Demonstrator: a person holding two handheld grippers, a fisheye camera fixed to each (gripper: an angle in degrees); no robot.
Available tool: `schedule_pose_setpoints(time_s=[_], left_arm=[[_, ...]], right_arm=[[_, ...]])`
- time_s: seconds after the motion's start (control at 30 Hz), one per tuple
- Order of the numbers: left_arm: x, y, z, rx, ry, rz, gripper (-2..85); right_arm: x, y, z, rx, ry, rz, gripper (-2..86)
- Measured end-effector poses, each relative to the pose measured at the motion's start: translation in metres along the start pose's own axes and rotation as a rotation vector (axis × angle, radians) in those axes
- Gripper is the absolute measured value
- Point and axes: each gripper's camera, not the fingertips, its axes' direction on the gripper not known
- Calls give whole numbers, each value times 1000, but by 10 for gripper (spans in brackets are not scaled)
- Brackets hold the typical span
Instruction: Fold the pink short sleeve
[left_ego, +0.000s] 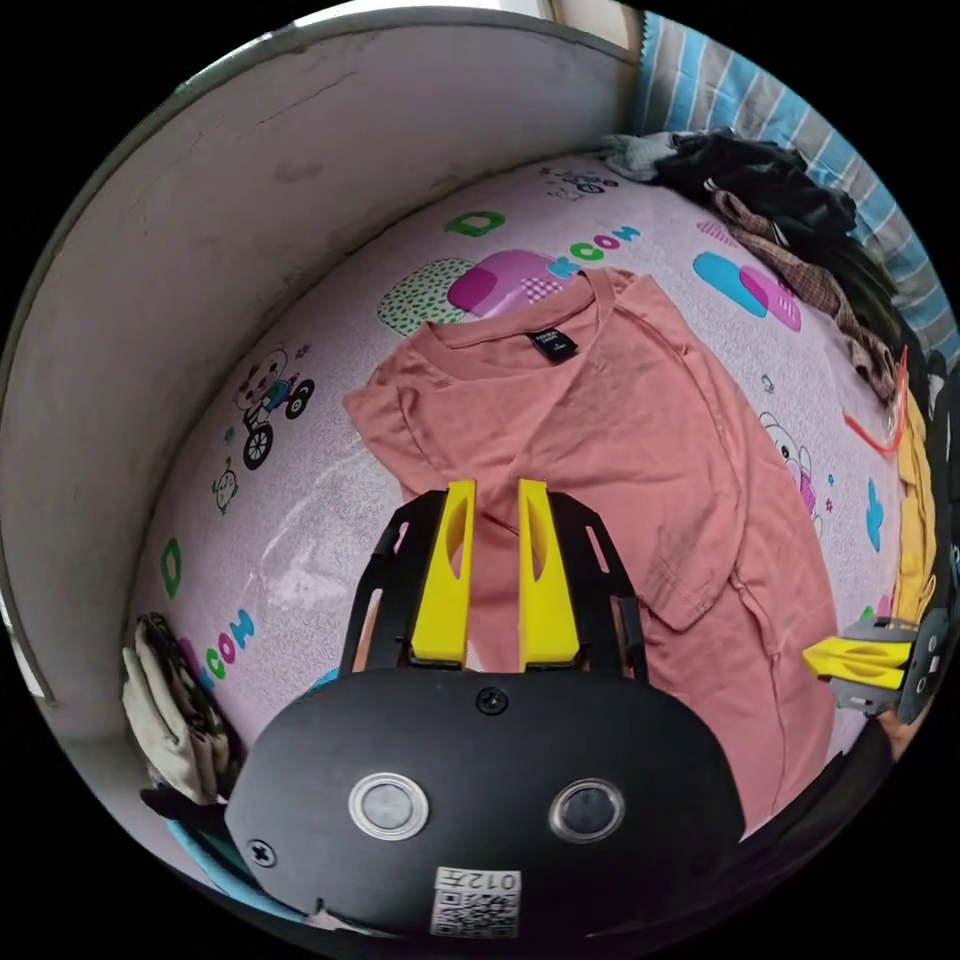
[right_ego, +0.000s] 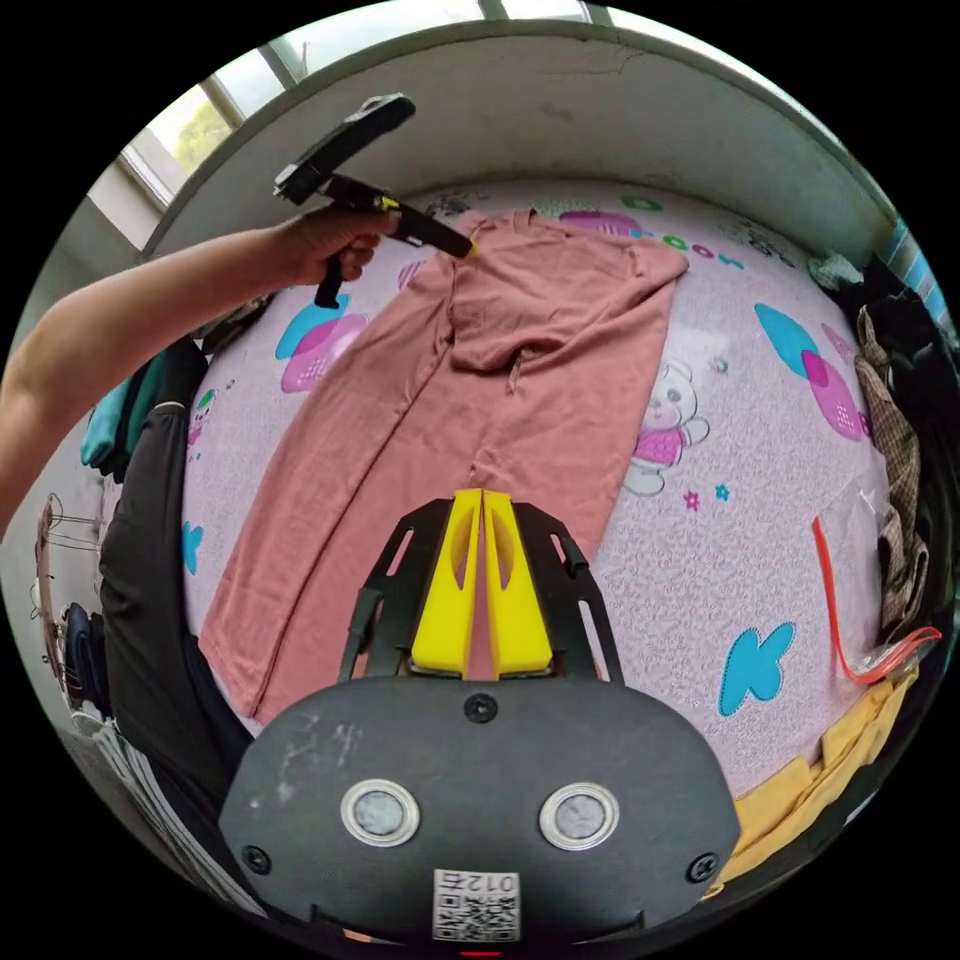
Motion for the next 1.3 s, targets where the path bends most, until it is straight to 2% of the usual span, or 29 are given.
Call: schedule_pose_setpoints(time_s=[0.17, 0.3, 0.4, 0.5, 0.7, 0.87, 0.97, 1.1, 1.3], left_arm=[[-13, -1, 5, -11, 3, 30, 8], [-35, -1, -8, 59, 70, 14, 1], [-54, -5, -11, 47, 90, 17, 0], [-69, -8, 2, -38, 62, -2, 0], [-70, -1, 23, -56, -19, -38, 0], [-89, 17, 10, 14, -36, -158, 3], [-115, 46, -12, 94, 54, -273, 3], [-122, 110, -20, 126, 243, -317, 7], [-79, 196, 4, 59, 404, -311, 8]], right_arm=[[12, -43, 21, 19, 34, -4, -8], [22, -65, 54, -65, 48, -9, -8], [25, -70, 64, -70, 42, -9, -9], [25, -71, 72, -65, 54, -13, -9], [21, -74, 90, -63, 92, -31, -9], [26, -78, 102, -68, 73, -24, -9], [22, -80, 107, -66, 73, -69, -8], [-3, -73, 98, 126, 123, -229, -5], [-33, -100, 149, 75, 198, -420, 42]])
